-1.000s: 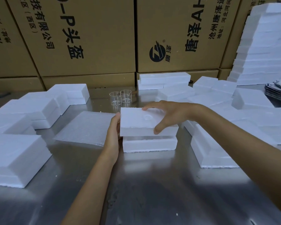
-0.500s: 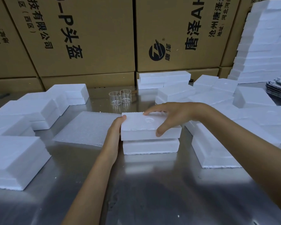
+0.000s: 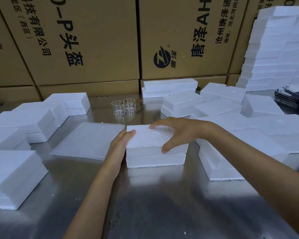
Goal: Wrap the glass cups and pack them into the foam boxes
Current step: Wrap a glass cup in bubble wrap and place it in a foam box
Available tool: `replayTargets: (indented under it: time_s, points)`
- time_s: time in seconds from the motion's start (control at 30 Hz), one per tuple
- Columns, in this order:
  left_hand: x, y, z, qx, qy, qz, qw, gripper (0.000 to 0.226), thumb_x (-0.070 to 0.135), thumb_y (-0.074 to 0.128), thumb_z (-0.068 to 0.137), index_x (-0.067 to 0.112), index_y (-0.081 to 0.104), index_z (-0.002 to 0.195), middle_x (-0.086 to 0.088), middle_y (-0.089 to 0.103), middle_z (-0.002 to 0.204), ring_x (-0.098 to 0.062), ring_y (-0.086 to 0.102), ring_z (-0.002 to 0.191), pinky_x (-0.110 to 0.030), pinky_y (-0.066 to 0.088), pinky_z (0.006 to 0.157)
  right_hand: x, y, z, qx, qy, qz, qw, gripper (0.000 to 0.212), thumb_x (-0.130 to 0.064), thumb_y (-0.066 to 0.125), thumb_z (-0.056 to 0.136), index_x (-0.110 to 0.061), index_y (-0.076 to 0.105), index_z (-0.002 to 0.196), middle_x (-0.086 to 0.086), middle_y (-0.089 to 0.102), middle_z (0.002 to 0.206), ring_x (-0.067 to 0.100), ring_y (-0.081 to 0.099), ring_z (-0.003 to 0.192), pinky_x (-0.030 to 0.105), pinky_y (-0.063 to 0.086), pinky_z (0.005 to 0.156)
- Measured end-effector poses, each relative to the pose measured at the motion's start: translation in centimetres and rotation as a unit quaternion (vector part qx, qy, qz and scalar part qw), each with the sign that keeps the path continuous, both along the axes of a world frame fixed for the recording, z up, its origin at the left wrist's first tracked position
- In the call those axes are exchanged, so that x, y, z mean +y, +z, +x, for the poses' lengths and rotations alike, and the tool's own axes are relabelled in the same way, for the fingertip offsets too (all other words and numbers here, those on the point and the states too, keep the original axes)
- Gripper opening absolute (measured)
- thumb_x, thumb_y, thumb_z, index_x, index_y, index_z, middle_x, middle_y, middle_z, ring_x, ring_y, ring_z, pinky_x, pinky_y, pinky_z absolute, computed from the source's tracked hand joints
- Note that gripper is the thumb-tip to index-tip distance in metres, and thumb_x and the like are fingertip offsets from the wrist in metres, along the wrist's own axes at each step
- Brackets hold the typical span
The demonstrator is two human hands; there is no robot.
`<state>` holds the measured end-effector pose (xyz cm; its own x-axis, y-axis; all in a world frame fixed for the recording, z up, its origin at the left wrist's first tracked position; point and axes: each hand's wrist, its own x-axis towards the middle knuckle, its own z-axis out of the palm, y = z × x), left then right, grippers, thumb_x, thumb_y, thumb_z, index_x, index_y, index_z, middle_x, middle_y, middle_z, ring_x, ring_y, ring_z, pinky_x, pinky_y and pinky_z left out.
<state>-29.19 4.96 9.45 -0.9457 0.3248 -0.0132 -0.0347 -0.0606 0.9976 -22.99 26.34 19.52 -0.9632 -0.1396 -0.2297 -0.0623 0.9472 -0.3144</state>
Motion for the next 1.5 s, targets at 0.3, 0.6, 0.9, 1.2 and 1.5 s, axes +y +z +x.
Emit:
replayTargets:
  time_s: [0.3,0.6,0.9,1.2,1.5]
  points:
    - [-0.4,0.3,-0.2,-0.008,0.006,-0.011,1.0,0.033,0.05,0.071,0.076,0.031,0.076,0.103,0.004,0.076,0.107,-0.019,0.071,0.104,-0.044,0.049,0.105,-0.8,-0.1,-0.3,-0.04,-0.012,0.003,0.999,0.084,-0.048,0.076,0.077,-0.051,0.024,0.143,-0.011,0.029,0.153,0.016,0.034,0.137,0.037,0.036,0.111]
    - [-0.5,0.4,0.0,-0.01,0.019,-0.01,1.0,0.024,0.044,0.07,0.088,0.031,0.074,0.109,0.007,0.076,0.106,-0.016,0.071,0.104,-0.04,0.053,0.1,-5.5,-5.3,1.9,0.161,-0.03,0.174,0.971,0.099,-0.053,0.072,0.081,-0.019,0.011,0.151,0.0,-0.002,0.165,0.022,-0.003,0.152,0.055,0.004,0.12]
    - [-0.3,1.2,0.9,0.043,0.067,-0.064,0.995,0.036,0.043,0.072,0.088,0.043,0.054,0.119,0.014,0.059,0.114,-0.008,0.062,0.103,-0.027,0.051,0.081,-6.1,-4.9,0.5,0.204,-0.073,0.264,0.94,0.095,-0.047,0.074,0.08,-0.015,0.021,0.152,0.011,0.037,0.148,0.029,0.029,0.138,0.044,0.031,0.107]
    - [2.5,-0.9,2.2,0.132,0.037,-0.11,0.984,0.034,0.015,0.065,0.097,0.023,0.053,0.128,0.017,0.061,0.11,0.008,0.056,0.1,0.004,0.039,0.073,-2.6,-4.1,-4.4,0.158,-0.14,0.287,0.934,0.093,-0.042,0.079,0.078,-0.015,0.027,0.15,0.008,0.04,0.144,0.026,0.036,0.133,0.038,0.039,0.099]
    - [2.1,-2.4,0.1,0.154,0.051,-0.196,0.967,0.021,0.017,0.064,0.096,0.028,0.064,0.114,0.006,0.064,0.121,0.007,0.057,0.097,-0.015,0.042,0.089,0.5,-4.1,-8.7,0.146,-0.192,0.3,0.923,0.082,-0.03,0.076,0.082,-0.018,0.029,0.147,0.007,0.044,0.141,0.025,0.04,0.131,0.036,0.038,0.099]
